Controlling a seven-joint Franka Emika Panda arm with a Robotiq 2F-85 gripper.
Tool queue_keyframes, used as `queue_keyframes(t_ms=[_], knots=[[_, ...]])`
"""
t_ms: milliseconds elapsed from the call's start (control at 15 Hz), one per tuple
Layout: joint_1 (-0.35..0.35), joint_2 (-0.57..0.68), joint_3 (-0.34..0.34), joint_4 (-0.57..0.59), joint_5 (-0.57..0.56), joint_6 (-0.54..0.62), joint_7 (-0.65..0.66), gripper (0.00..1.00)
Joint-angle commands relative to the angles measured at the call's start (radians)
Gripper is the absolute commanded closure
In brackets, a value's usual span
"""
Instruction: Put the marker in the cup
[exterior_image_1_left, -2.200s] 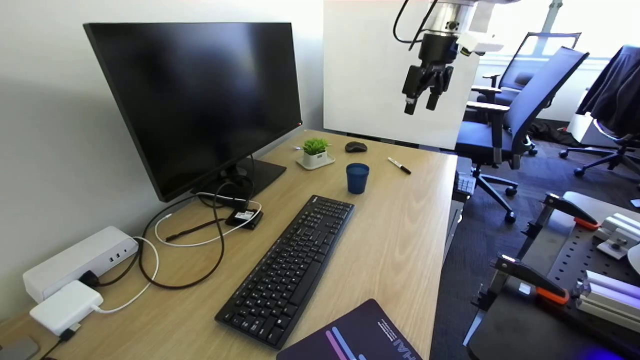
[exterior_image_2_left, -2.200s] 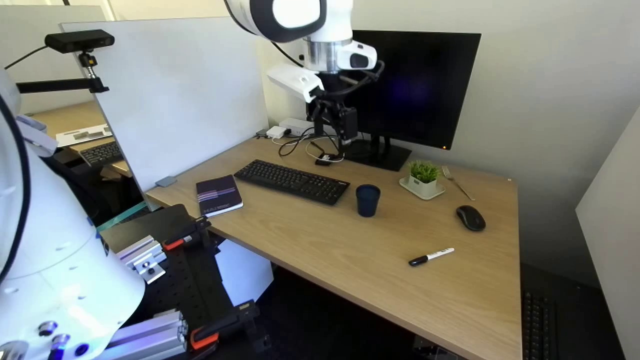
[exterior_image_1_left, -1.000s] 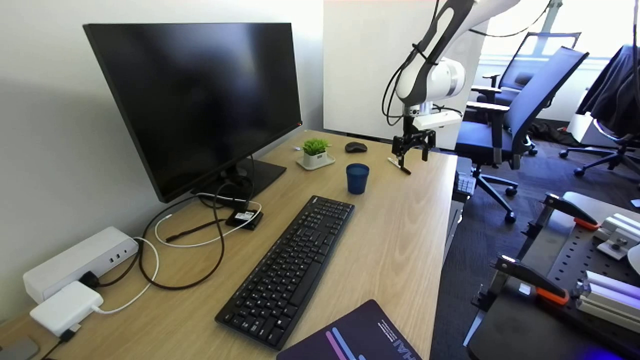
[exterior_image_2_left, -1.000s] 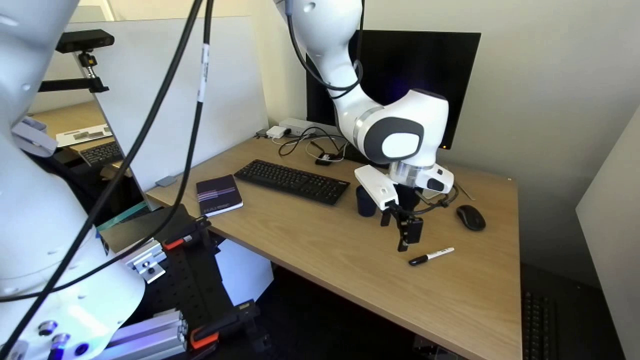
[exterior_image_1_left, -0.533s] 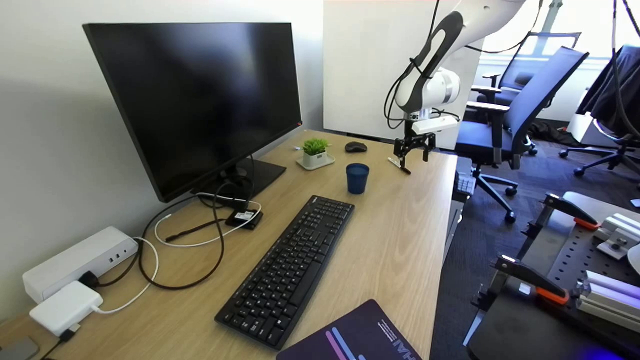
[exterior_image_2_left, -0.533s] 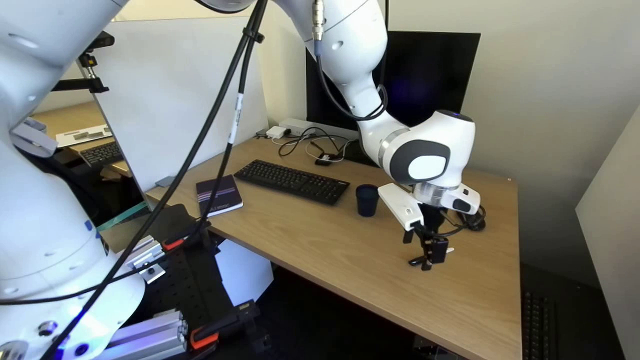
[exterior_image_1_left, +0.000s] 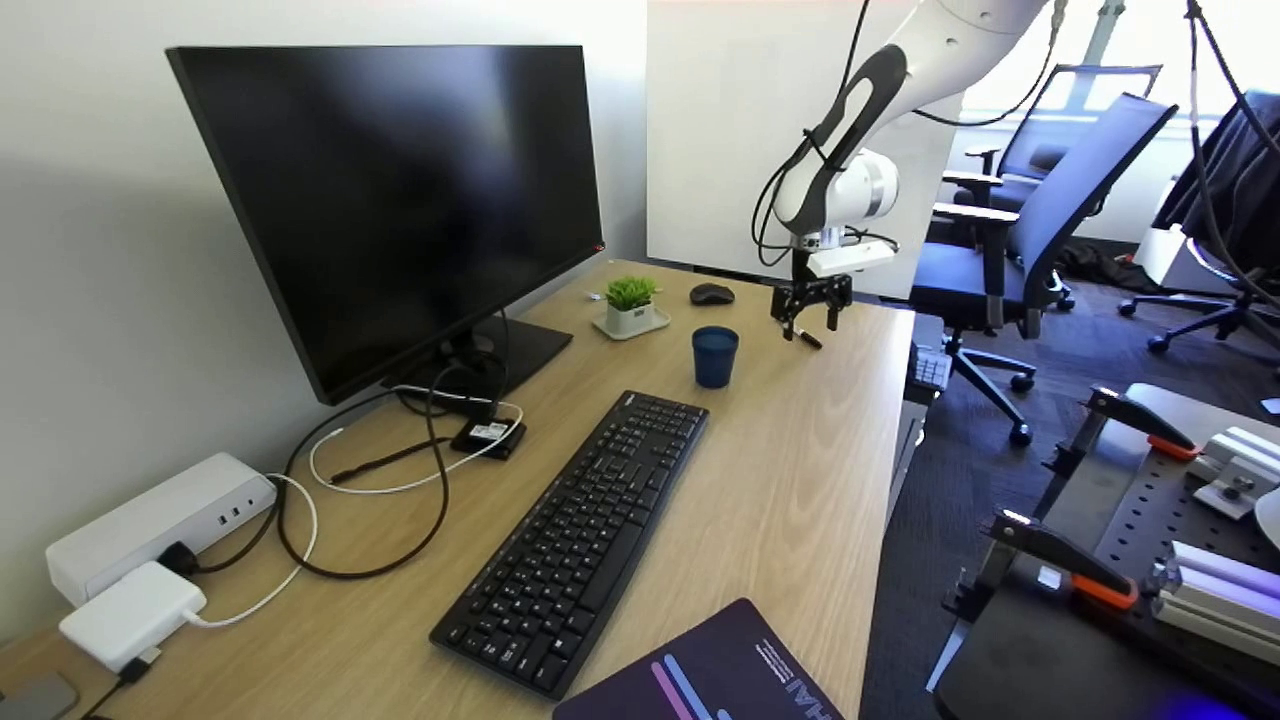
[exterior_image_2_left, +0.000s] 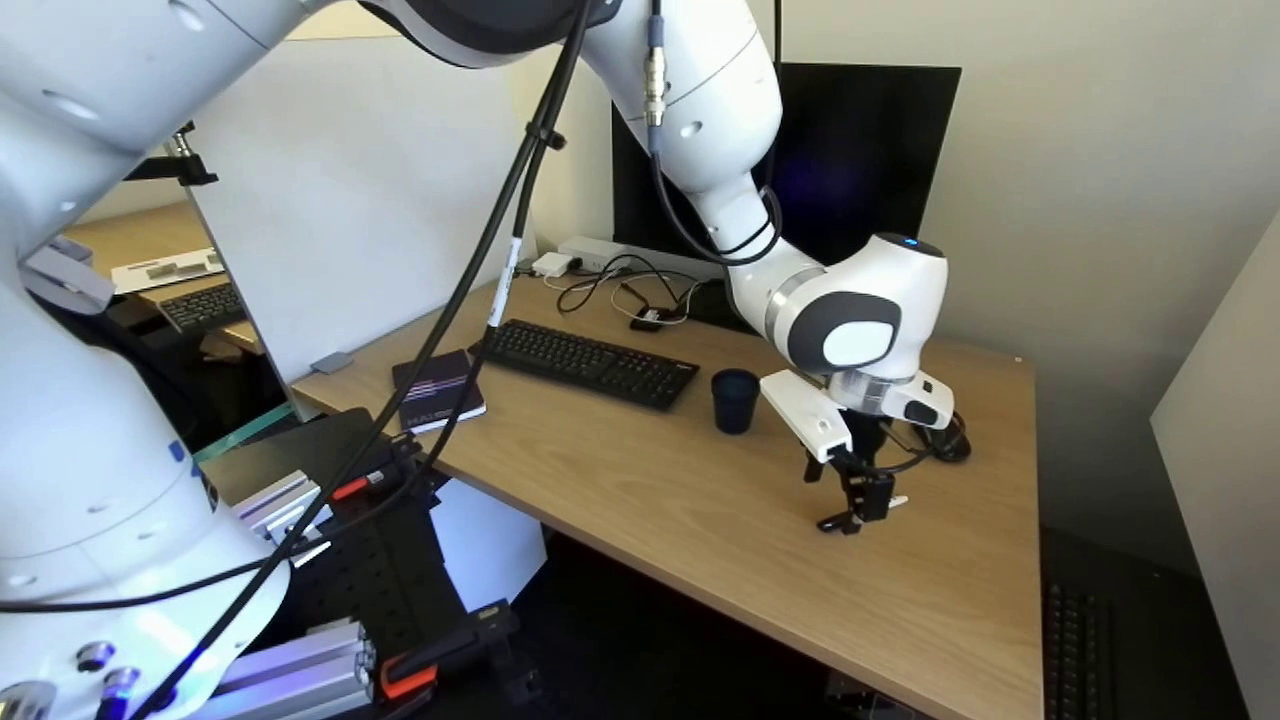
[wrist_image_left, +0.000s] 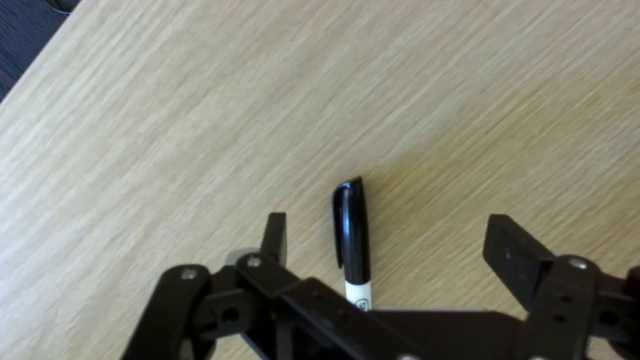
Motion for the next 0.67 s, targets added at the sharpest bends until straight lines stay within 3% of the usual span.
queue_keyframes(t_ms=[0,200,333,600], knots=[[-0.04,0.032,0.036,0.058,-0.013,-0.042,-0.051,0.0],[-0.048,0.047,0.04,0.072,-0.017,-0.044,-0.079,0.0],[-0.051,0.051,0.04,0.075,-0.019,-0.044,-0.093,0.26],[-0.048,0.057,0.04,0.084,-0.022,-0.048,-0.109,0.56]])
